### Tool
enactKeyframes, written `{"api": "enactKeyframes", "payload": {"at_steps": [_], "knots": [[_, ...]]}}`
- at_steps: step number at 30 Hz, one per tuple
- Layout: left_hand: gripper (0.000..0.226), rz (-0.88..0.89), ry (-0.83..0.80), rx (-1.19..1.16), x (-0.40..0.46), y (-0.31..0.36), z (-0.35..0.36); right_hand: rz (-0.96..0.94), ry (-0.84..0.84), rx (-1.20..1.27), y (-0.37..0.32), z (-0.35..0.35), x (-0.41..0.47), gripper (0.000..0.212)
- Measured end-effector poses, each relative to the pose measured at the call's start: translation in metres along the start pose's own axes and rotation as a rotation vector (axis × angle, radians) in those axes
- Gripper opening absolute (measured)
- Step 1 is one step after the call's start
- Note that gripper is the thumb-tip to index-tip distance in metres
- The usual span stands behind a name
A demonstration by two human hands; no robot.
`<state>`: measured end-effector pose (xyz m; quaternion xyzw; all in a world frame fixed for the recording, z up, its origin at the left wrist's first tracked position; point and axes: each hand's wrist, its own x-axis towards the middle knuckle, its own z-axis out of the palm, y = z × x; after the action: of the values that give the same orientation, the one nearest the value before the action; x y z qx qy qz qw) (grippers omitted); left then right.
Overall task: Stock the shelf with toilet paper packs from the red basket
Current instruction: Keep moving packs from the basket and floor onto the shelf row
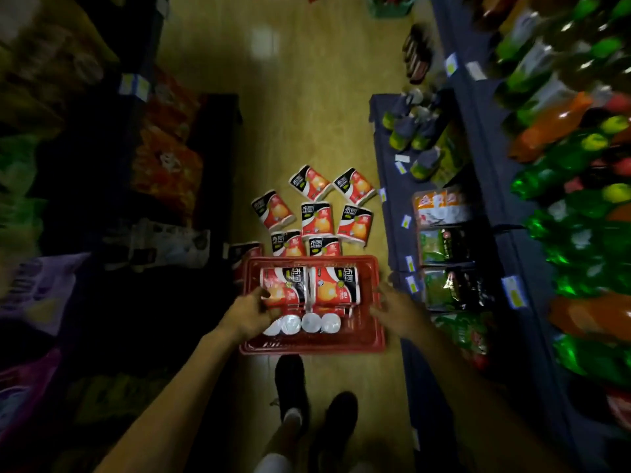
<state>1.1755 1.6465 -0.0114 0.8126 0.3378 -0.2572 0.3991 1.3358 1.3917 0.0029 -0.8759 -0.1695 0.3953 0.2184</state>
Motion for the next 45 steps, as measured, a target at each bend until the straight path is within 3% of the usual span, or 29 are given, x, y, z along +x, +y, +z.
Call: {"api": "enactKeyframes", "payload": {"at_steps": [6, 9, 18, 21, 27, 39, 45], "knots": [[0.060, -0.014, -0.053, -0.031, 0.090, -0.071, 0.042, 0.009, -0.030, -0.009, 0.040, 0.071, 0.092, 0.023], [0.069, 0.010, -0.059, 0.037, 0.144, -0.089, 0.063, 0.018, -0.037, -0.021, 0.071, 0.106, 0.129, 0.029], [0.081, 0.210, 0.026, 0.499, 0.323, -0.090, 0.139, 0.006, 0.022, 0.076, 0.178, 0.186, 0.233, 0.023], [0.075, 0.243, 0.040, 0.596, 0.356, -0.093, 0.155, -0.010, 0.057, 0.096, 0.199, 0.197, 0.259, 0.022], [0.076, 0.324, 0.100, 0.592, 0.365, -0.108, 0.178, -0.084, 0.134, 0.119, 0.211, 0.210, 0.280, 0.023], [0.081, 0.333, 0.168, 0.909, 0.374, -0.121, 0.193, -0.101, 0.200, 0.129, 0.223, 0.215, 0.281, 0.022], [0.083, 0.260, 0.122, 0.684, 0.375, -0.132, 0.194, -0.110, 0.216, 0.078, 0.229, 0.215, 0.277, 0.025]]}}
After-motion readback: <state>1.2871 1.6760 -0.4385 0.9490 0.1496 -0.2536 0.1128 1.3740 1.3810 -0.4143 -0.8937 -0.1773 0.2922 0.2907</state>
